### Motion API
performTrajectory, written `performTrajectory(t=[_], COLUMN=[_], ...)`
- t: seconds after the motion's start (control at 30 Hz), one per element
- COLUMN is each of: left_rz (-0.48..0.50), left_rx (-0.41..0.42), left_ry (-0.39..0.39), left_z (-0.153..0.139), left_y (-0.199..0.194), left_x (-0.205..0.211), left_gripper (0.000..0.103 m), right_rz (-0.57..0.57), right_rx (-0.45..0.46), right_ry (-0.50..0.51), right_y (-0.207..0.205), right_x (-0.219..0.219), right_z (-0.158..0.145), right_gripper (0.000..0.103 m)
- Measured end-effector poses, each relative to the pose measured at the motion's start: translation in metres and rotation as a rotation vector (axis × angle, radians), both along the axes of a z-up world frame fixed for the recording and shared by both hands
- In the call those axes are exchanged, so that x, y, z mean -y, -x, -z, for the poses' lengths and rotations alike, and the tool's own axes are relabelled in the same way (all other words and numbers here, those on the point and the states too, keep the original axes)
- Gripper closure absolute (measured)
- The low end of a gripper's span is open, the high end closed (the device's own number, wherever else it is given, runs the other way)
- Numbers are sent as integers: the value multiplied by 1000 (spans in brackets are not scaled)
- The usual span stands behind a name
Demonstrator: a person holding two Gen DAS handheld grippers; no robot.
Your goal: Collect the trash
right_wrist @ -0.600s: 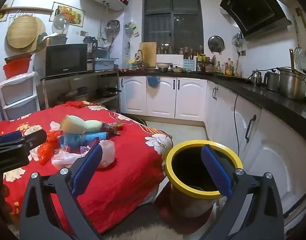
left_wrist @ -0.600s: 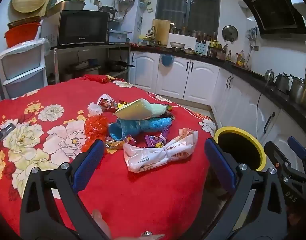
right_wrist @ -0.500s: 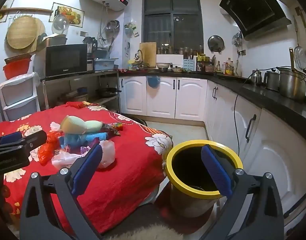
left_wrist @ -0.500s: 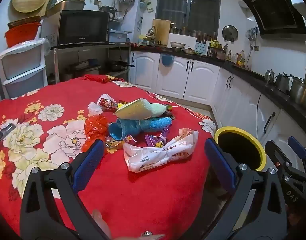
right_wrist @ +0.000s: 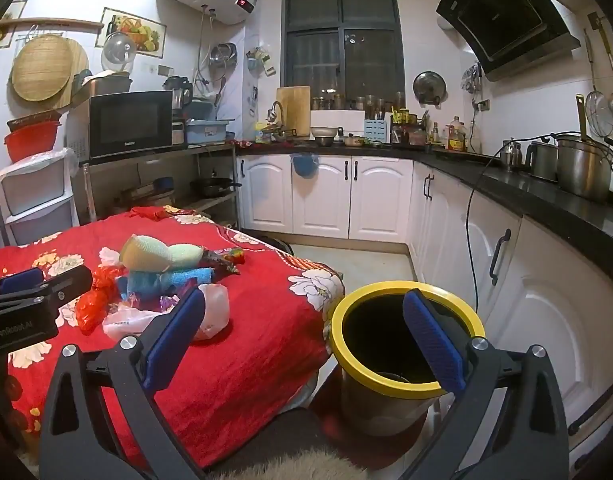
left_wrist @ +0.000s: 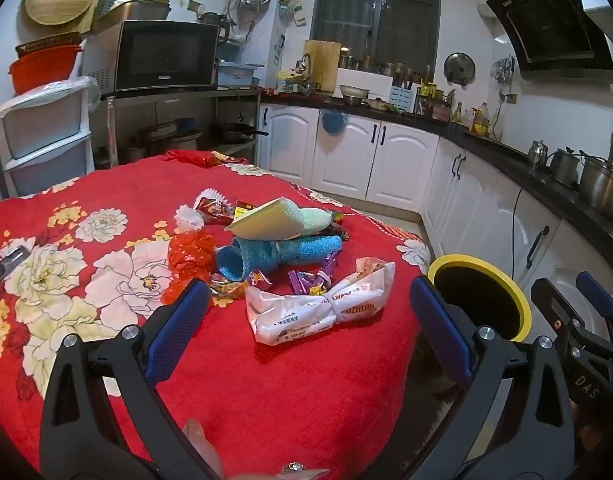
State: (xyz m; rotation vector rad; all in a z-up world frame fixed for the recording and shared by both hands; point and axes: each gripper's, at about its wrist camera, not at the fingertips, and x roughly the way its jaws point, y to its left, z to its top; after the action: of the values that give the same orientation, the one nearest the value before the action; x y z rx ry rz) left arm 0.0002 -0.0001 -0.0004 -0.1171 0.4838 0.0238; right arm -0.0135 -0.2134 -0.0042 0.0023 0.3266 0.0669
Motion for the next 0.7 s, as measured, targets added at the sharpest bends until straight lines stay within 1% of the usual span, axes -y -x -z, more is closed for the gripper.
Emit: performTrajectory(t=[0.7], left_rz=[2], left_rx=[5], left_ry=[0], left_z=[-7], left_y=[2], left_x=[-1], left_gripper=[11], right_rz=[2], right_rx=[6], right_ry=[-3], right_y=[1], right_x=[1], right_z=[-2], right_gripper=[6])
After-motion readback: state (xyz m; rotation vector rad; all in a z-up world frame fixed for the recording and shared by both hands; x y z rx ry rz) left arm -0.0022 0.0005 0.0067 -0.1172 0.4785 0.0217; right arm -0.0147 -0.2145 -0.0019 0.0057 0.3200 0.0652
